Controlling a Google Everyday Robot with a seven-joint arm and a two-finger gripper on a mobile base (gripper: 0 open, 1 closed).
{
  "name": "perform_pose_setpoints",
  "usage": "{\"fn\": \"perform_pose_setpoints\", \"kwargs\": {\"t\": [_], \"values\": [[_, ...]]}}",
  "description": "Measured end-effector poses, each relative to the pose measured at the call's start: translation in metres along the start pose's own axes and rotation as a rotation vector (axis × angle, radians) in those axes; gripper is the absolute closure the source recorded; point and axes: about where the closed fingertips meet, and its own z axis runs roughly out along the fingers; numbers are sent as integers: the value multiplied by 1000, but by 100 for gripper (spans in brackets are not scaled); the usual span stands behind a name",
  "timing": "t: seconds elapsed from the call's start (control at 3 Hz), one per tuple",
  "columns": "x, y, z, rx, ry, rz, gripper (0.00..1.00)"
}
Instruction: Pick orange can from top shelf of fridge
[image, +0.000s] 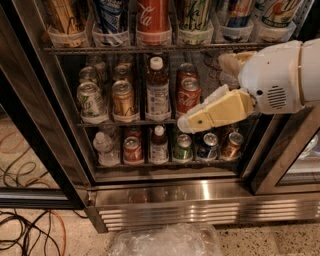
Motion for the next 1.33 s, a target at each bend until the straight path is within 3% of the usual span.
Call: {"fn": "perform_pose_setpoints", "kwargs": {"t": [0.33,0.67,1.0,1.33], "values": [[-25,12,16,-3,-71,-46,0],[-25,12,16,-3,-71,-46,0],[-36,14,20,15,-119,-30,0],[-56,19,32,45,-211,6,0]]}}
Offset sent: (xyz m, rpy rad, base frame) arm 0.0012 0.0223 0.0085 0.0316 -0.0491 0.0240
